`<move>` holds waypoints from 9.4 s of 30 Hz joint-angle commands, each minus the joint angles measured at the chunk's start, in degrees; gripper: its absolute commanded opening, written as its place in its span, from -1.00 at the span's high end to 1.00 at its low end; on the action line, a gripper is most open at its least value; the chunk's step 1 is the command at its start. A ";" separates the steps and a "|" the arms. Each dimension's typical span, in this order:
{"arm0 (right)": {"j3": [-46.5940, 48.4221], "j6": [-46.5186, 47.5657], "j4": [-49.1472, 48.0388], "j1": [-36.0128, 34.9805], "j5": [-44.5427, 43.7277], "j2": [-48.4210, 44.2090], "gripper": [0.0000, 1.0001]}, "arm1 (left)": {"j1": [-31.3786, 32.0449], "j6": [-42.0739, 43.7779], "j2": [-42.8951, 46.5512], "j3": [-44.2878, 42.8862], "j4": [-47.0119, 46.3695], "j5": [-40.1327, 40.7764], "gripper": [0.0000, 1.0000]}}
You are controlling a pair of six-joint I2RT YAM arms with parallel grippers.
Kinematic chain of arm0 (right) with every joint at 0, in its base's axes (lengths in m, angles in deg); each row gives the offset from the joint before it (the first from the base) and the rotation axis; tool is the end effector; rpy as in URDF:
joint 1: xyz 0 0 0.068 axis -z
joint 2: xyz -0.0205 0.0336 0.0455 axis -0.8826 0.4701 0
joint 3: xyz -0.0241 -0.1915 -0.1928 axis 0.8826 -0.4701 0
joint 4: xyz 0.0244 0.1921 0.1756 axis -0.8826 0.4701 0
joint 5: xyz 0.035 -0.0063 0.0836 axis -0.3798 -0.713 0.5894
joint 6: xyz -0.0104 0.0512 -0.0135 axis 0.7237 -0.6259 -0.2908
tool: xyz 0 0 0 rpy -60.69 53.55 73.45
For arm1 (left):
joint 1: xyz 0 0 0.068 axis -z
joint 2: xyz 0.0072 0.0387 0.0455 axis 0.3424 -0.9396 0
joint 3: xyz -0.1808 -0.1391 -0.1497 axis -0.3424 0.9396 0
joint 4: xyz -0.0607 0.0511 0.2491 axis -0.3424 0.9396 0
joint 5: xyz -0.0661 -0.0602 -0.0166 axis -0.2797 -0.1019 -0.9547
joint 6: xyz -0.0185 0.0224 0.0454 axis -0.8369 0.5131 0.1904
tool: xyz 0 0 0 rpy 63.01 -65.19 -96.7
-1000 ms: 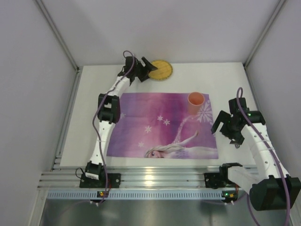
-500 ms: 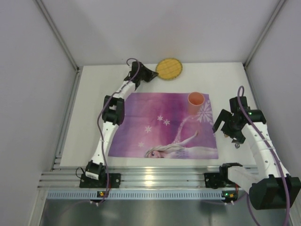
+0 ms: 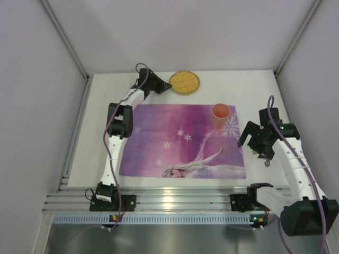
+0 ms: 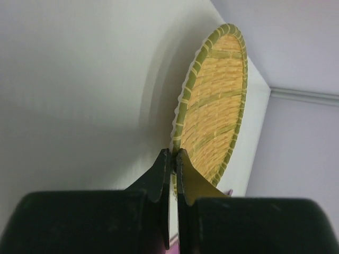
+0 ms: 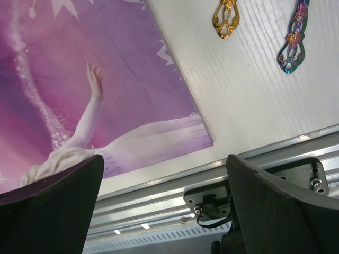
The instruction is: Set the dinner table for one person
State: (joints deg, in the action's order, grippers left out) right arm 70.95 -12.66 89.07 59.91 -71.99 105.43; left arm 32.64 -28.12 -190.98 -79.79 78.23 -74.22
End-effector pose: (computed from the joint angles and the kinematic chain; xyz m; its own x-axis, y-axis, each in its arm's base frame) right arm 0.1688 0.0042 0.2782 -0.8049 0.4985 -0.3219 0.4801 0.8659 0.1405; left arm 0.5860 -0.1461 0.1179 -0.6903 -0.6869 -0.2273 -0.1516 0.4446 -0.8828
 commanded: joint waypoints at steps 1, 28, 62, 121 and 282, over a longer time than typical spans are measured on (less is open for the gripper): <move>-0.18 0.92 -4.12 0.73 2.48 -1.48 -0.99 | -2.60 9.82 12.81 6.46 6.39 -4.39 1.00; -5.12 0.48 -8.96 0.55 7.49 -11.58 -0.99 | -0.76 18.98 65.46 72.48 7.47 -21.11 1.00; 11.06 -6.99 -21.08 13.55 -13.95 31.99 -0.72 | 2.50 33.40 74.52 79.52 20.38 -5.81 -0.96; 5.53 -20.44 -7.81 -40.31 -17.03 -0.25 1.00 | 2.23 29.18 81.99 69.32 33.92 10.54 -0.94; 30.40 -14.46 -11.86 -14.39 10.30 8.19 1.00 | 30.00 21.36 60.47 37.86 11.07 -13.09 -0.18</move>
State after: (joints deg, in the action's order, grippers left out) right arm 100.20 -27.81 78.43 45.95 -61.87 113.41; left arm 61.71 -6.26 -129.32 -39.66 92.79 -83.07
